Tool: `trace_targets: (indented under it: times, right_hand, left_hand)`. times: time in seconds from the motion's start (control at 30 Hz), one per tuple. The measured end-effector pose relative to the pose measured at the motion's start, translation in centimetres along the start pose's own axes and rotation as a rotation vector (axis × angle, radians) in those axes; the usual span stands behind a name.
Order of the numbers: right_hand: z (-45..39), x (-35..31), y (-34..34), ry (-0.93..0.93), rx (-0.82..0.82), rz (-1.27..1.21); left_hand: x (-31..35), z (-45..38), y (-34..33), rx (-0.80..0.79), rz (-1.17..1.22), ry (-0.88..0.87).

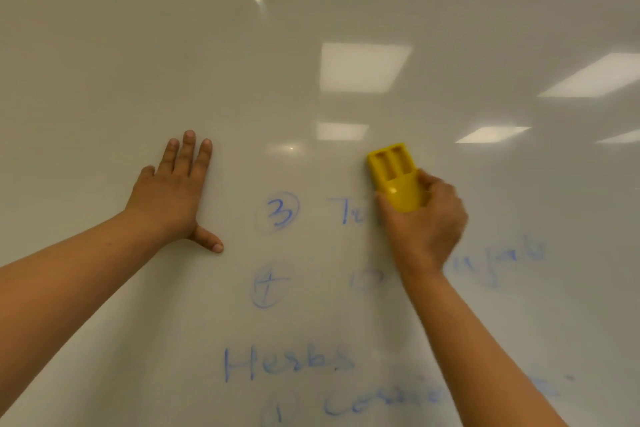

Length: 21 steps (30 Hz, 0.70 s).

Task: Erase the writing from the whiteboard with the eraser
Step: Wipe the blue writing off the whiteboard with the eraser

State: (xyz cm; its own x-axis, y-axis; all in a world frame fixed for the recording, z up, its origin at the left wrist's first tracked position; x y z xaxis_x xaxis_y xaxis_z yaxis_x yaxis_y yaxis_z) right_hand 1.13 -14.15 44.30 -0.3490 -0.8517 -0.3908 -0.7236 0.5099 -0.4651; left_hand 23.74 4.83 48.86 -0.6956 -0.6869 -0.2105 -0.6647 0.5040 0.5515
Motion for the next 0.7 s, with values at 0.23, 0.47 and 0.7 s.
trace_targets:
  times: [0.23,0.47,0.7]
  right_hand:
    - [-1.5,1.1,0.9,0.487,-0.121,0.077]
    - [-1.9,-0.5,-0.1,-0.028,-0.021,0.056]
    - [1.5,-1.0,0.2,0.628,-0.257,0.023]
  left_hand:
    - [-0.3,-0.1,-0.4,0.003,0.012,-0.013]
    - [-0.5,-0.2,-0.8,0.025,0.024,-0.020]
    - [-0.6,-0.2,-0.9,0.032,0.030,-0.026]
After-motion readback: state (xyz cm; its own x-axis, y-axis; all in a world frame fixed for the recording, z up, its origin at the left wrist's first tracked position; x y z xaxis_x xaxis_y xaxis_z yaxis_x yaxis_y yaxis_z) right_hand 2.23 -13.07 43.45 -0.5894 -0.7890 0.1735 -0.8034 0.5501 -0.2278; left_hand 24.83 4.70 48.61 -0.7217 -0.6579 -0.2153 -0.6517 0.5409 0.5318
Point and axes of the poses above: each hand's wrist, its own z-axis away from the middle knuckle, its own y-axis out of the back of the hand, x = y × z, the point moved 1 cm from there along -z, towards the middle knuckle, and after that the axes turned 10 degrees about x, right-handed, at the moved point
